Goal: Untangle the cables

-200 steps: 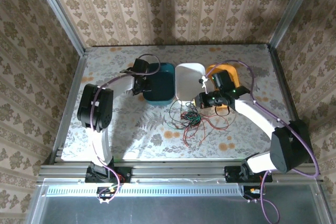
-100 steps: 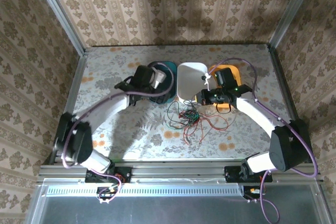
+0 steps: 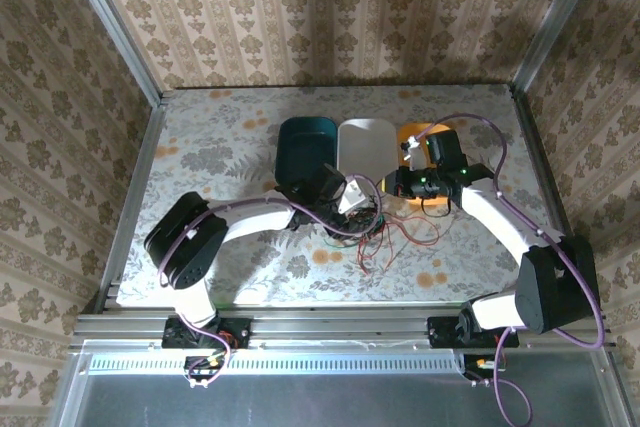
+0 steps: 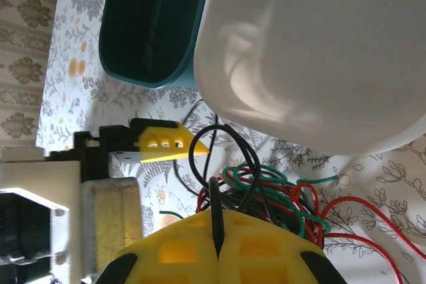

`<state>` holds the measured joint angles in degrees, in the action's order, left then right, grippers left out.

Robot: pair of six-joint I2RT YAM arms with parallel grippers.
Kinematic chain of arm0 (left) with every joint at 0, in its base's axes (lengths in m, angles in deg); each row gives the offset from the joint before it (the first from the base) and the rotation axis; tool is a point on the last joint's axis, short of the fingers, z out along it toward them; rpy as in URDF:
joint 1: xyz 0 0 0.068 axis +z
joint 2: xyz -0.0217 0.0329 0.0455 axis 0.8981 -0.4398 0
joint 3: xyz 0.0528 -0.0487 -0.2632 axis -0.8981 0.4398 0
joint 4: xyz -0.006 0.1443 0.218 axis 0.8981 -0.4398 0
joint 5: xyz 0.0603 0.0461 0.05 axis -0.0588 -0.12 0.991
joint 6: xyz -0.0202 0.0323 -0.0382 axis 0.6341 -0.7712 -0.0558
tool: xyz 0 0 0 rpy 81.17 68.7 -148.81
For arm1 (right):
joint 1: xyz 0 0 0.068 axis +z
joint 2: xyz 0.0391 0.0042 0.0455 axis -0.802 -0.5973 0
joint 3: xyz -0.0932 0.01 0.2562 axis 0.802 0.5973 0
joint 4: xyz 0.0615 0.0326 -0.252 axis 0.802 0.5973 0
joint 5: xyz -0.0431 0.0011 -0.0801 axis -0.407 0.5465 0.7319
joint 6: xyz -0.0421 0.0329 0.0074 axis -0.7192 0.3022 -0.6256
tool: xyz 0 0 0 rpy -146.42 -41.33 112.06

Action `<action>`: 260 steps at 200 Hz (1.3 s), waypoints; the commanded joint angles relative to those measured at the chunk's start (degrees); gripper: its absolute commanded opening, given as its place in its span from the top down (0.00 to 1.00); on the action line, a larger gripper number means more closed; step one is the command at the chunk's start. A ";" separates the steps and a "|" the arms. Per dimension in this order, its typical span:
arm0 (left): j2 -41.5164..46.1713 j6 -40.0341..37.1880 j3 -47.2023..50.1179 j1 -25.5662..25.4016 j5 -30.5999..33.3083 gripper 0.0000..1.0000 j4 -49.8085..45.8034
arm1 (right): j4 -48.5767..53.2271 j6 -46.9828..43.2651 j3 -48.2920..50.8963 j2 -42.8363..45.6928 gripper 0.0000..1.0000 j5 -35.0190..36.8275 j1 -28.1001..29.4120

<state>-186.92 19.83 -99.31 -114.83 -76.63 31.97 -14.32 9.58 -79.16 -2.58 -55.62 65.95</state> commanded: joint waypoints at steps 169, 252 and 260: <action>4.41 3.88 7.08 5.95 -3.37 1.00 5.19 | -5.38 11.73 5.38 31.56 1.00 35.52 -11.24; 6.64 4.64 9.94 7.06 -1.70 1.00 4.17 | -10.00 8.32 -7.13 31.00 1.00 39.22 -19.84; 6.72 4.62 10.12 7.06 -1.40 1.00 4.17 | -10.64 8.37 -8.88 30.34 1.00 37.70 -20.95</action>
<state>-181.44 23.37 -90.79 -108.44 -79.69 38.99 -19.26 19.22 -81.63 29.00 -18.75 47.96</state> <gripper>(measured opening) 0.064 0.061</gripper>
